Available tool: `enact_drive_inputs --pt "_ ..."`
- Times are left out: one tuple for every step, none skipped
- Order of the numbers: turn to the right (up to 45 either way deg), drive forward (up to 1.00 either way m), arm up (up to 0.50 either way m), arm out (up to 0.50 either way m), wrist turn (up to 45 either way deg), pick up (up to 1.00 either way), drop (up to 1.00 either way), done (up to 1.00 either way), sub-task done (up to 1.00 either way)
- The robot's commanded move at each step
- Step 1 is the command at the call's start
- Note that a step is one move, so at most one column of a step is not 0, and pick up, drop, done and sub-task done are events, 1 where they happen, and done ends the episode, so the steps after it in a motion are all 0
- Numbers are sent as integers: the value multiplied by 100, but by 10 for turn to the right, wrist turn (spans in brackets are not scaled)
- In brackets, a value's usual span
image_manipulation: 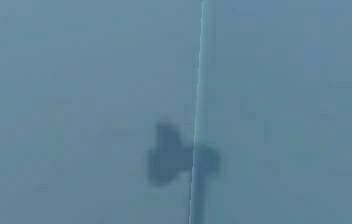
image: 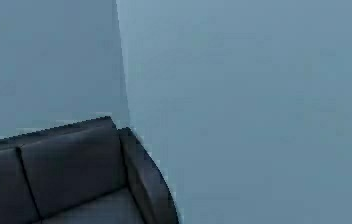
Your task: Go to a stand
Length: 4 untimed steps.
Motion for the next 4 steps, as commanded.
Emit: enact_drive_inputs --pt "-450 0 0 0 0 0 0 0 0" --pt "-450 0 0 0 0 0 0 0 0" --pt "-180 0 0 0 0 0 0 0 0" --pt "0 100 0 0 0 0 0 0 0"
